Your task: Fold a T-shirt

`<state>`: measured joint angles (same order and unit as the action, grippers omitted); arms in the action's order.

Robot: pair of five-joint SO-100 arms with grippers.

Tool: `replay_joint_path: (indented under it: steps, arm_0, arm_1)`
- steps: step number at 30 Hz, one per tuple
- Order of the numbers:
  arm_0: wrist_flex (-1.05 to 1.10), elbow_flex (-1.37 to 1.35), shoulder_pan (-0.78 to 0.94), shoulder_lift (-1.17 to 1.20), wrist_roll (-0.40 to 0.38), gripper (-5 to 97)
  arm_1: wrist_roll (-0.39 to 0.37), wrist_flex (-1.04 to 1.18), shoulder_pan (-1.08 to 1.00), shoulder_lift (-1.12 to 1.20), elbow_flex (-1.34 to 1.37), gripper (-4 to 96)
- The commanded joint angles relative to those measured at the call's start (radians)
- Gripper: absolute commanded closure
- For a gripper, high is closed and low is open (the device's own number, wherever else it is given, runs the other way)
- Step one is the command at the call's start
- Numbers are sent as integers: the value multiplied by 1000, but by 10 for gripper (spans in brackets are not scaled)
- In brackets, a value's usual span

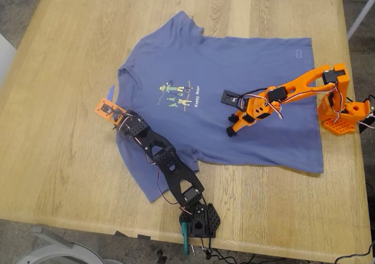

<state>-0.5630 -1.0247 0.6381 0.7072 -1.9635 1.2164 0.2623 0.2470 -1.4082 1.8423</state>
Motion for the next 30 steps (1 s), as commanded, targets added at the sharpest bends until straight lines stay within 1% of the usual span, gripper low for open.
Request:
replay_joint_path:
  steps: [1,6,9,13,20,25,30]
  arm_0:
    - [-5,-15,-84,-5,-18,895]
    - [-11,-40,-91,12,-25,895]
    - [-14,-91,-91,44,-25,902]
    - [5,-169,-91,97,-25,900]
    - [20,-244,-97,179,-20,901]
    - [11,-299,-107,259,-20,900]
    - [11,-371,-120,348,-18,900]
  arm_1:
    - [-14,-15,3,-6,6,612]
    - [-31,-37,18,5,26,622]
    - [-54,-77,34,18,40,643]
    - [-83,-112,60,41,48,648]
    - [-132,-147,135,121,-20,675]
    - [-160,-150,193,158,-61,681]
    - [-172,-92,245,176,-89,694]
